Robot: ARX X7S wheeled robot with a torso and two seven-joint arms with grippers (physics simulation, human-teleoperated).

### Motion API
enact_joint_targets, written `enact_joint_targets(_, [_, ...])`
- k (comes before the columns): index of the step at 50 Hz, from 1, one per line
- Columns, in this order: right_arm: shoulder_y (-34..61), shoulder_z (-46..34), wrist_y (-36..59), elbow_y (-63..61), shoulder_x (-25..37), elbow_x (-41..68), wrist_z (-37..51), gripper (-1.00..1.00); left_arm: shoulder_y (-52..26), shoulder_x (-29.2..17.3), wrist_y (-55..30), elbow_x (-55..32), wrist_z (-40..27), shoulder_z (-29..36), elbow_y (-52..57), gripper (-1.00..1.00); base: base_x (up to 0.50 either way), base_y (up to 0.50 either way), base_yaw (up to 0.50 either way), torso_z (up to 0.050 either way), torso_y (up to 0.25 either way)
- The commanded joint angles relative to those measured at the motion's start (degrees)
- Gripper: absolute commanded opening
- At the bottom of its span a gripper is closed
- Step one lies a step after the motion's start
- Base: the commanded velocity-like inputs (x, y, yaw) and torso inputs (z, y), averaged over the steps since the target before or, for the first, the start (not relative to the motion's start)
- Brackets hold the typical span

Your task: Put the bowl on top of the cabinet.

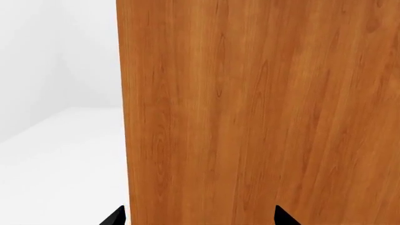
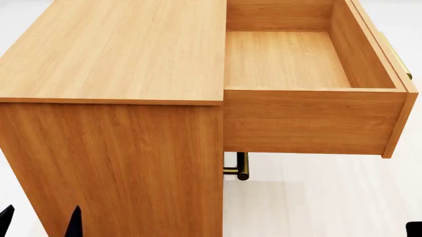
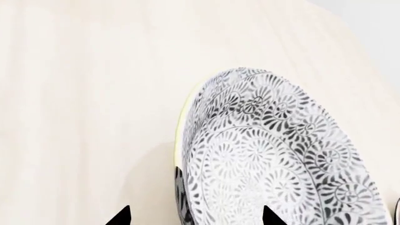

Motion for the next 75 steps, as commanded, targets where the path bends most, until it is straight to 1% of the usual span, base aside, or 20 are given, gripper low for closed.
enact_joint_targets(1, [0.2,-0.3,-0.6,1.2,-0.4,0.0,-0.2,1.0,0.1,-0.2,0.5,-0.2,0.0,-0.1,-0.3,1.0,0.0,0.0,0.0,0.0,0.0])
enact_joint_targets(2, [-0.1,0.0,-0.3,0.6,-0.3,0.2,-0.1,1.0,0.1,-0.2,0.5,-0.3,0.0,-0.1,-0.5,1.0,0.0,0.0,0.0,0.0,0.0])
enact_joint_targets(3, [0.0,0.3,-0.1,0.7,-0.4,0.2,0.5,-1.0,0.1,-0.2,0.6,-0.2,0.0,-0.1,-0.5,1.0,0.0,0.0,0.0,0.0,0.0])
enact_joint_targets(7, [0.0,0.9,-1.3,1.3,-0.2,0.2,0.8,-1.0,0.3,-0.2,0.7,-0.3,-0.1,0.0,-0.5,1.0,0.0,0.0,0.0,0.0,0.0])
enact_joint_targets(9, [-1.2,1.1,-4.0,2.9,-0.8,0.1,1.2,-1.0,0.3,-0.2,0.8,-0.3,-0.1,0.0,-0.5,1.0,0.0,0.0,0.0,0.0,0.0])
enact_joint_targets(11, [-1.4,1.3,-3.9,2.7,-0.7,0.2,1.3,-1.0,0.3,-0.3,0.7,-0.4,-0.2,0.0,-0.4,1.0,0.0,0.0,0.0,0.0,0.0])
enact_joint_targets(12, [-1.0,1.4,-0.8,-0.1,0.2,0.6,1.1,-1.0,0.3,-0.3,0.7,-0.4,-0.3,0.0,-0.3,1.0,0.0,0.0,0.0,0.0,0.0])
enact_joint_targets(14, [-2.0,1.3,-3.2,1.2,-0.3,0.3,1.3,-1.0,0.3,-0.3,0.6,-0.4,-0.3,0.2,-0.2,1.0,0.0,0.0,0.0,0.0,0.0])
enact_joint_targets(17, [-1.8,1.6,0.4,-2.6,0.8,0.9,1.3,-1.0,0.3,-0.3,0.7,-0.3,-0.3,0.3,-0.4,1.0,0.0,0.0,0.0,0.0,0.0])
enact_joint_targets(20, [-2.4,1.5,-3.4,0.9,-0.2,0.3,1.6,-1.0,0.3,-0.3,0.8,-0.3,-0.3,0.3,-0.5,1.0,0.0,0.0,0.0,0.0,0.0])
enact_joint_targets(23, [-2.3,1.6,-3.0,0.6,-0.1,0.3,1.9,-1.0,0.3,-0.4,0.8,-0.5,-0.4,0.2,-0.6,1.0,0.0,0.0,0.0,0.0,0.0])
enact_joint_targets(25, [-1.6,1.6,-0.3,-1.7,0.7,0.6,1.6,-1.0,0.3,-0.4,0.9,-0.5,-0.4,0.1,-0.6,1.0,0.0,0.0,0.0,0.0,0.0])
enact_joint_targets(33, [-2.6,1.7,-2.4,-0.9,0.3,0.4,2.1,-1.0,0.4,-0.6,1.0,-0.9,-0.5,0.1,-0.5,1.0,0.0,0.0,0.0,0.0,0.0])
enact_joint_targets(35, [-2.6,2.1,0.8,-4.3,1.2,0.9,2.2,-1.0,0.5,-0.7,1.0,-0.9,-0.5,0.0,-0.3,1.0,0.0,0.0,0.0,0.0,0.0])
enact_joint_targets(36, [-2.9,2.5,-1.1,-3.2,0.9,0.8,2.6,-1.0,0.6,-0.8,1.0,-0.9,-0.6,0.0,-0.1,1.0,0.0,0.0,0.0,0.0,0.0])
enact_joint_targets(43, [-4.1,4.6,2.9,-11.2,3.0,2.3,3.5,-1.0,0.6,-0.8,1.0,-1.2,-0.8,0.1,0.1,1.0,0.0,0.0,0.0,0.0,0.0])
enact_joint_targets(48, [-5.7,9.4,5.2,-19.2,4.0,4.4,6.1,-1.0,1.1,-1.2,0.6,-1.4,-1.1,0.1,1.5,1.0,0.0,0.0,0.0,0.0,0.0])
enact_joint_targets(60, [-3.0,12.1,17.5,-34.8,6.3,7.1,8.4,-1.0,2.1,-2.1,0.4,-1.5,-1.7,-0.2,3.2,1.0,0.0,0.0,0.0,0.0,0.0])
enact_joint_targets(68, [-3.0,13.1,19.6,-39.2,6.3,8.1,9.0,-1.0,3.3,-2.4,1.0,-0.7,-1.8,0.6,4.5,1.0,0.0,0.0,0.0,0.0,0.0])
enact_joint_targets(75, [-0.3,13.1,19.5,-39.0,5.5,7.2,10.6,-1.0,3.4,-2.6,1.0,-1.3,-2.2,-0.4,4.3,1.0,0.0,0.0,0.0,0.0,0.0])
